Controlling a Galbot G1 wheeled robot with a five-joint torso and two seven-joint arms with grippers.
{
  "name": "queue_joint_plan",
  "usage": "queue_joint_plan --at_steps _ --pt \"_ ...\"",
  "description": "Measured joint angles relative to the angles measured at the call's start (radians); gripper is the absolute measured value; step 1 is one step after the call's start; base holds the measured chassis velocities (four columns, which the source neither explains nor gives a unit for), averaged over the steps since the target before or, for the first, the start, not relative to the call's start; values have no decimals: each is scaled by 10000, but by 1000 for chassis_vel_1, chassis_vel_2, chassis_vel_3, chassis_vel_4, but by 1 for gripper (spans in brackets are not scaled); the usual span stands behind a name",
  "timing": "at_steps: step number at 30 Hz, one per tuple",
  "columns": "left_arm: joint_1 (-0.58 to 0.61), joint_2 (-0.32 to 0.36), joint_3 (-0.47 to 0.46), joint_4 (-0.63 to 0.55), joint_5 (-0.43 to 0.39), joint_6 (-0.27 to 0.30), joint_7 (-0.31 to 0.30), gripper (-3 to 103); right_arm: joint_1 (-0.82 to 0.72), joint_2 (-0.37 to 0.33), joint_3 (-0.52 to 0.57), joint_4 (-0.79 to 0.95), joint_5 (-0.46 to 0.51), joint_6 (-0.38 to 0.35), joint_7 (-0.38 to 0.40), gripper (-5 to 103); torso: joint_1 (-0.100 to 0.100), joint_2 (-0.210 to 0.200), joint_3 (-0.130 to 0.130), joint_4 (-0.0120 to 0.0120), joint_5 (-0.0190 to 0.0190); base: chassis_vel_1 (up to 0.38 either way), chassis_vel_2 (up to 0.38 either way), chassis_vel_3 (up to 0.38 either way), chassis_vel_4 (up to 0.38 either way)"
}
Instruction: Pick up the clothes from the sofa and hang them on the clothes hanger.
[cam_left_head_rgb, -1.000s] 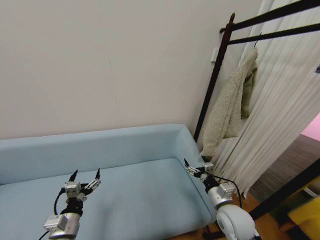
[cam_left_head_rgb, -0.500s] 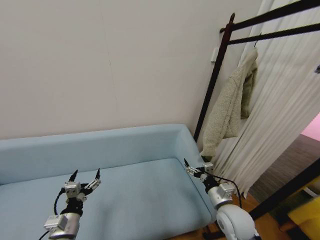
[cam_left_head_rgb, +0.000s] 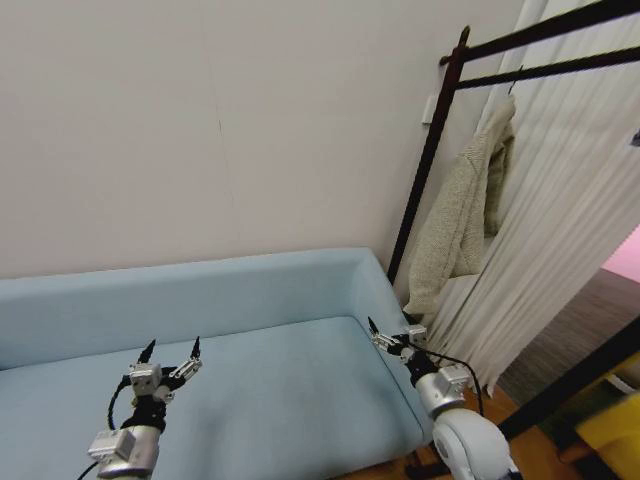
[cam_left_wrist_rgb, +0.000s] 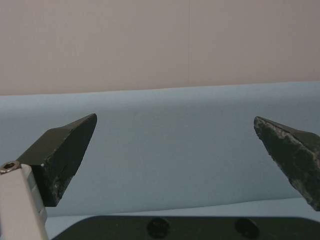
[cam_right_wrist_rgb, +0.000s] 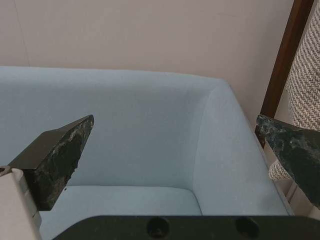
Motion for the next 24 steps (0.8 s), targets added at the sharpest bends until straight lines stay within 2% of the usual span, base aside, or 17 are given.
queue_joint_plan --at_steps 24 --pt "0 1 0 0 0 1 -2 100 0 -1 0 0 1 3 0 100 0 0 0 0 0 0 0 0 0"
